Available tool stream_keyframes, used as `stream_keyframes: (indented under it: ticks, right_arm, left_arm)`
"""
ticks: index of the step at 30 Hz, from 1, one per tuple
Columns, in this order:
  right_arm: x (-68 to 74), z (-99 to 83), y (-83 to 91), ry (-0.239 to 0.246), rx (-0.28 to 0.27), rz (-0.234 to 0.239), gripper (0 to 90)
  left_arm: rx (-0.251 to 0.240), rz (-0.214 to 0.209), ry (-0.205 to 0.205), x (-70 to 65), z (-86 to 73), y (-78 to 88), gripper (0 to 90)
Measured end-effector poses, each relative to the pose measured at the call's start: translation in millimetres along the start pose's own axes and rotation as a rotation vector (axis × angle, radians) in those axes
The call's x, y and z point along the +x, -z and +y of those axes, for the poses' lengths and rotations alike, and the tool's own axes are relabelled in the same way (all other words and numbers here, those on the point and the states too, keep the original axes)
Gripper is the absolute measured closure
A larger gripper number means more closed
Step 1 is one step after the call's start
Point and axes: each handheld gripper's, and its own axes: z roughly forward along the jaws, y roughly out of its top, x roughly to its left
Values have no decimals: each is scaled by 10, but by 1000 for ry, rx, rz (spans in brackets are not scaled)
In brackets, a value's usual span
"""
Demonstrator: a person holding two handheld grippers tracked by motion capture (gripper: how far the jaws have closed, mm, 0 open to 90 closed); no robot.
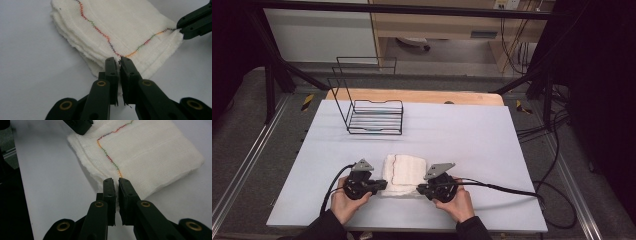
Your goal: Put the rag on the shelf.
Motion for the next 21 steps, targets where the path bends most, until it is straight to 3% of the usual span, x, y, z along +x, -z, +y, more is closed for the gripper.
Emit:
stream_keyframes:
  ticks: [1, 6, 8, 11, 16, 19, 21]
  right_arm:
    - [-7, -17, 7, 4, 6, 1, 842]
    - [-29, -78, -27, -9, 7, 9, 803]
    - [-34, -70, -6, -9, -2, 15, 757]
    - [-74, -52, 84, -19, -55, -2, 659]
    - [-232, -34, 186, -76, -118, -77, 471]
    - [-325, -30, 185, -102, -133, -127, 348]
    - [-378, -37, 175, -125, -139, -148, 298]
  left_arm:
    - [-1, 5, -5, -48, -11, -8, 845]
    - [-4, 16, -13, -33, -16, -31, 826]
    - [-14, 16, -17, -16, -11, -11, 784]
    - [-70, 59, -37, 70, 93, 76, 662]
    - [-102, 108, -38, 284, 304, 45, 466]
    - [-82, 107, -10, 405, 406, -84, 384]
    - [-70, 135, -10, 462, 453, -182, 368]
